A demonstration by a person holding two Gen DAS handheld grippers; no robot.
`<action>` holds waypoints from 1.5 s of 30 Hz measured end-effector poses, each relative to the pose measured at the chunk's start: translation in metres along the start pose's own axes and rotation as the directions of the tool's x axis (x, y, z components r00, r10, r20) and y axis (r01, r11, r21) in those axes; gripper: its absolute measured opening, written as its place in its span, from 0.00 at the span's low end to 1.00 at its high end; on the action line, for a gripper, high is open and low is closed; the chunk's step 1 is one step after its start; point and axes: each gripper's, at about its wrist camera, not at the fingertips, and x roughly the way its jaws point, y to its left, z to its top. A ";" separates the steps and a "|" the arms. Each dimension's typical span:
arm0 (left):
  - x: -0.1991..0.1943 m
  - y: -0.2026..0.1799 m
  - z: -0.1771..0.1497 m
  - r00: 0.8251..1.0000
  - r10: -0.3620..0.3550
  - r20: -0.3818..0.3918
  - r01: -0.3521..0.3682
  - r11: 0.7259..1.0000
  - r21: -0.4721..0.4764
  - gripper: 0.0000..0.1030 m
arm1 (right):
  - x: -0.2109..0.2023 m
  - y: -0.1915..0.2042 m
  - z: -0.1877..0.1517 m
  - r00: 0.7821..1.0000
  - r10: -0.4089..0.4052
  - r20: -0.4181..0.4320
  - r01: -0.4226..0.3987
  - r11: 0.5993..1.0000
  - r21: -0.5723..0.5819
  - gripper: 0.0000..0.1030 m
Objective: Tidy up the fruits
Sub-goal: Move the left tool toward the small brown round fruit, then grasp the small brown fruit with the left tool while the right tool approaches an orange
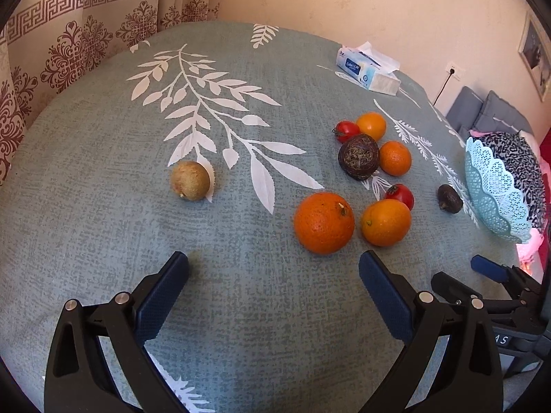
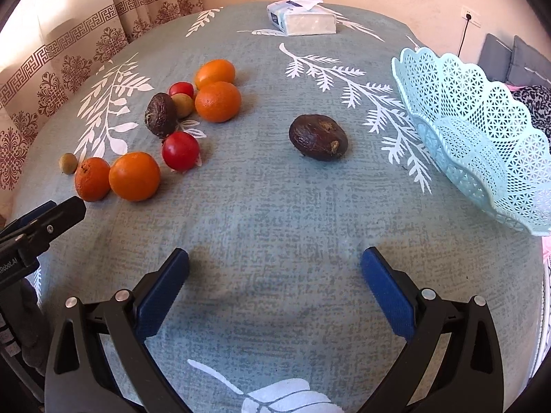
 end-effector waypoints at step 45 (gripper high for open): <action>0.006 0.029 0.036 0.976 0.193 0.102 -0.202 0.976 0.087 0.26 | -0.015 0.046 0.011 0.991 0.104 0.088 -0.094 0.990 -0.109 0.98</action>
